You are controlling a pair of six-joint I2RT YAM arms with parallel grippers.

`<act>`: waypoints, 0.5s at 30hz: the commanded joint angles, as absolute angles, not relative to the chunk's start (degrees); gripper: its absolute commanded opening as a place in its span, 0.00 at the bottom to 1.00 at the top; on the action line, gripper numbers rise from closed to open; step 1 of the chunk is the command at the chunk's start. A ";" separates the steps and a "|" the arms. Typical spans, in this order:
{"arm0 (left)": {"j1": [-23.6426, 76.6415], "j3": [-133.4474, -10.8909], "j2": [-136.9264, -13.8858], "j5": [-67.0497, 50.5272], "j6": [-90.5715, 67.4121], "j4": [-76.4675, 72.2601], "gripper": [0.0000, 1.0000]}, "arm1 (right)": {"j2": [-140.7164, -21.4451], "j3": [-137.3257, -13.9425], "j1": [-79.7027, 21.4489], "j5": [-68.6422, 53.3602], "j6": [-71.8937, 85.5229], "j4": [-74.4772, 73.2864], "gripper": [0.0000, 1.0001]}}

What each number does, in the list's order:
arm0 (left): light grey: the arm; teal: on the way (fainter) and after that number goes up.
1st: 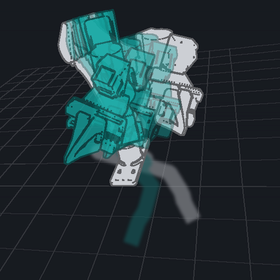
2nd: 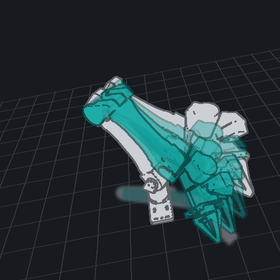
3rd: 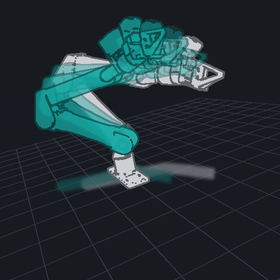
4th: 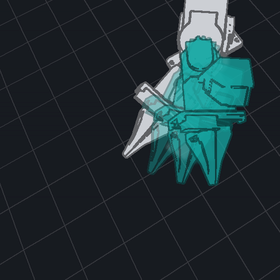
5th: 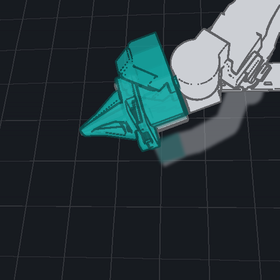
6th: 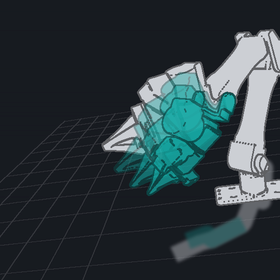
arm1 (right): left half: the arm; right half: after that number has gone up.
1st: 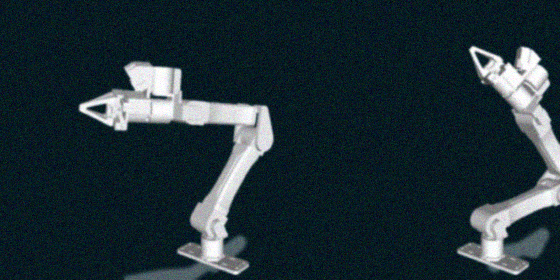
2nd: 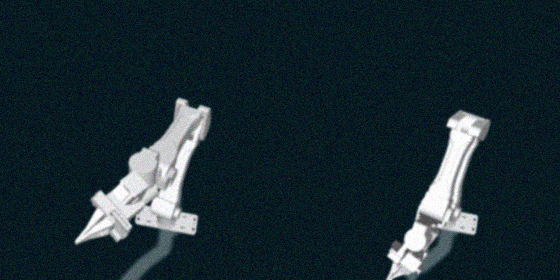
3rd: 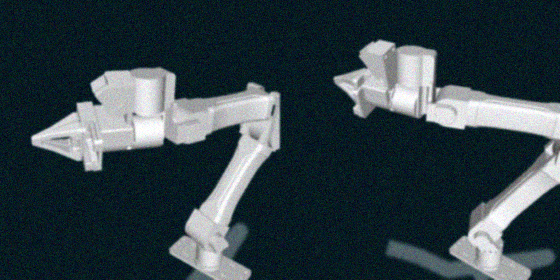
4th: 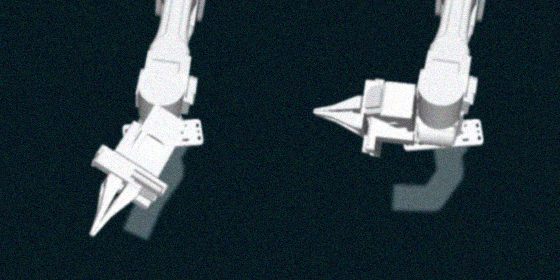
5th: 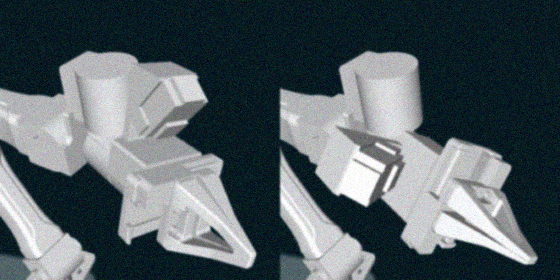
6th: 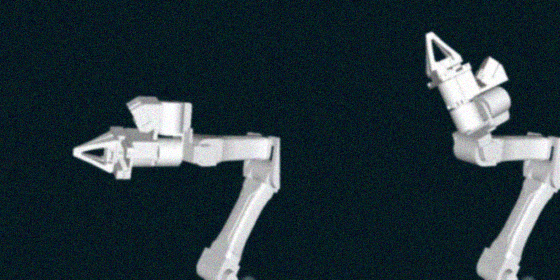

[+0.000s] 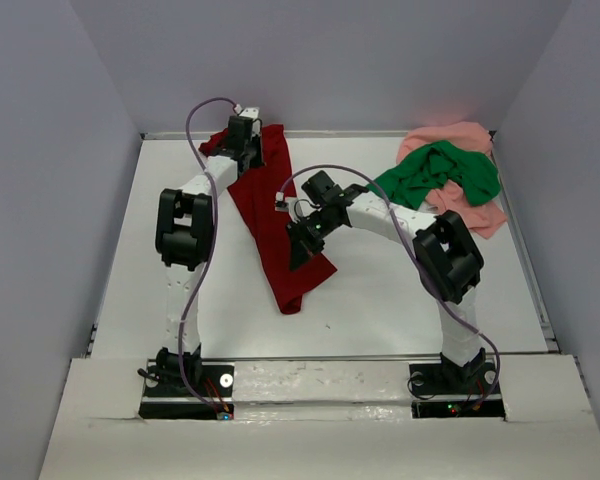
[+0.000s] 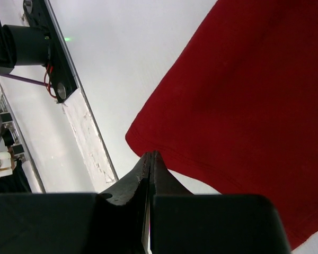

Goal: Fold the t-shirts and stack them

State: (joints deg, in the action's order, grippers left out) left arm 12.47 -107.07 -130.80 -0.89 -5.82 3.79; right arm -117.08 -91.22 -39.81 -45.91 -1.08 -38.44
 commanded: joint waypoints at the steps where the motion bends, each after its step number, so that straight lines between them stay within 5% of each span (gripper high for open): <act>1: 14.06 -110.21 -133.33 -2.02 -5.10 5.09 0.00 | -117.51 -91.76 -39.90 -45.09 -0.53 -38.58 0.00; 15: 14.77 -122.25 -142.20 2.81 -8.52 16.34 0.00 | -115.75 -93.51 -38.76 -36.03 2.99 -43.85 0.00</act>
